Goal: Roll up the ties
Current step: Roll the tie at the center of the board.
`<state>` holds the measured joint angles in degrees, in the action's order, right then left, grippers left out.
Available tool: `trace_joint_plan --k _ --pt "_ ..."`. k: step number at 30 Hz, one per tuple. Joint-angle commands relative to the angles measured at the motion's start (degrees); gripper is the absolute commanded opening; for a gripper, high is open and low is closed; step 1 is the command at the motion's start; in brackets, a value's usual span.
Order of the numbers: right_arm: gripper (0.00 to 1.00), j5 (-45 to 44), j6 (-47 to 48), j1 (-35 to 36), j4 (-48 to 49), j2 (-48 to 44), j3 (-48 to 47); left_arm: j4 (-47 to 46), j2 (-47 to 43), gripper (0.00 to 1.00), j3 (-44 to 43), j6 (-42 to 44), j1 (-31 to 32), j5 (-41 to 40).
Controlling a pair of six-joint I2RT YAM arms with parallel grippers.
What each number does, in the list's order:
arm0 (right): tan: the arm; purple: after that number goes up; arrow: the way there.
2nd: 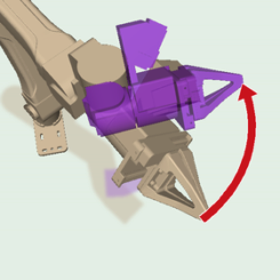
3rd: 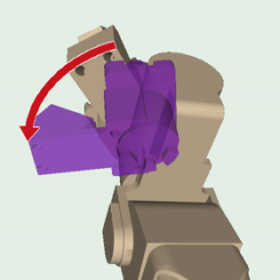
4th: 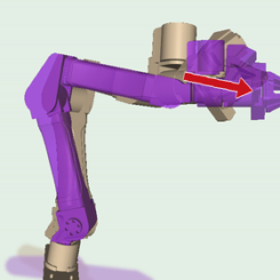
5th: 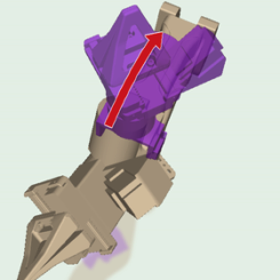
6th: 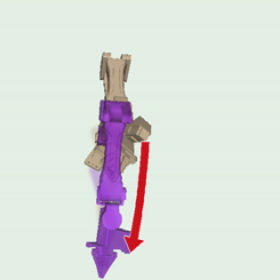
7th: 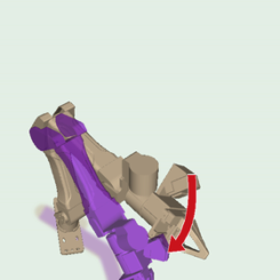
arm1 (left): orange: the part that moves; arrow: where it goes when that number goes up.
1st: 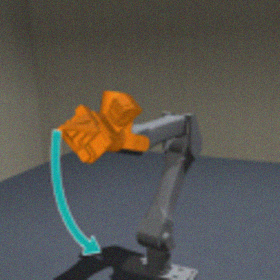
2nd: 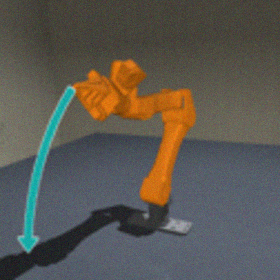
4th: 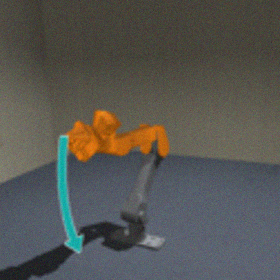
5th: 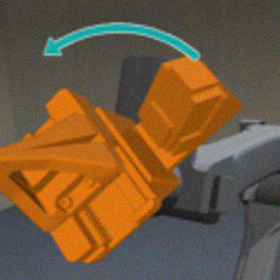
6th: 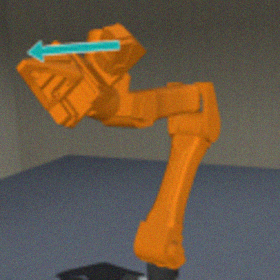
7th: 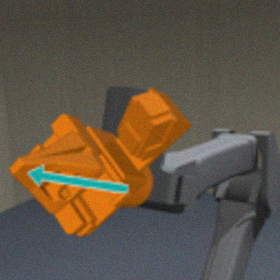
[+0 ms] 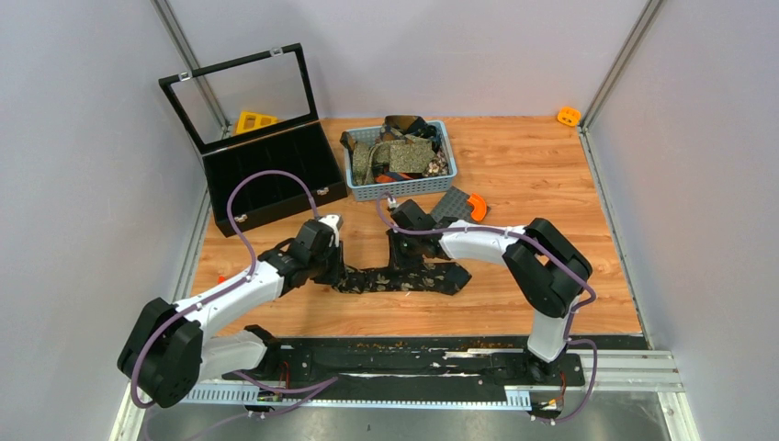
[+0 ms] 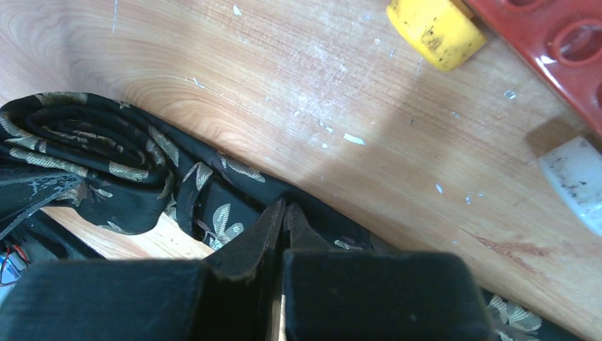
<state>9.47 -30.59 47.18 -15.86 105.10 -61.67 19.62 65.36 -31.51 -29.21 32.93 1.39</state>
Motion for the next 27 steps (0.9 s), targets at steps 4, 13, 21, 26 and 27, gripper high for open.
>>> trace_joint_plan --k 4,13,21,26,27 --pt "0.00 -3.6 -2.5 2.0 -1.9 -1.8 5.3 4.8 0.6 0.13 -3.2 0.7 2.7 -6.0" --pt "0.00 -6.7 -4.3 5.7 -4.6 -3.2 5.3 8.3 2.2 0.12 -6.5 0.7 6.3 -11.9" --pt "0.00 -13.4 -2.6 4.3 -9.3 -7.5 2.1 15.8 5.3 0.12 -11.7 0.0 12.0 -23.5" --pt "0.01 -15.0 -2.4 2.4 -10.8 -12.4 3.0 20.4 7.5 0.11 -14.8 -1.7 15.6 -30.5" --pt "0.01 -15.1 -2.3 1.9 -10.9 -13.4 3.5 21.4 8.2 0.11 -15.5 -2.1 16.3 -31.9"
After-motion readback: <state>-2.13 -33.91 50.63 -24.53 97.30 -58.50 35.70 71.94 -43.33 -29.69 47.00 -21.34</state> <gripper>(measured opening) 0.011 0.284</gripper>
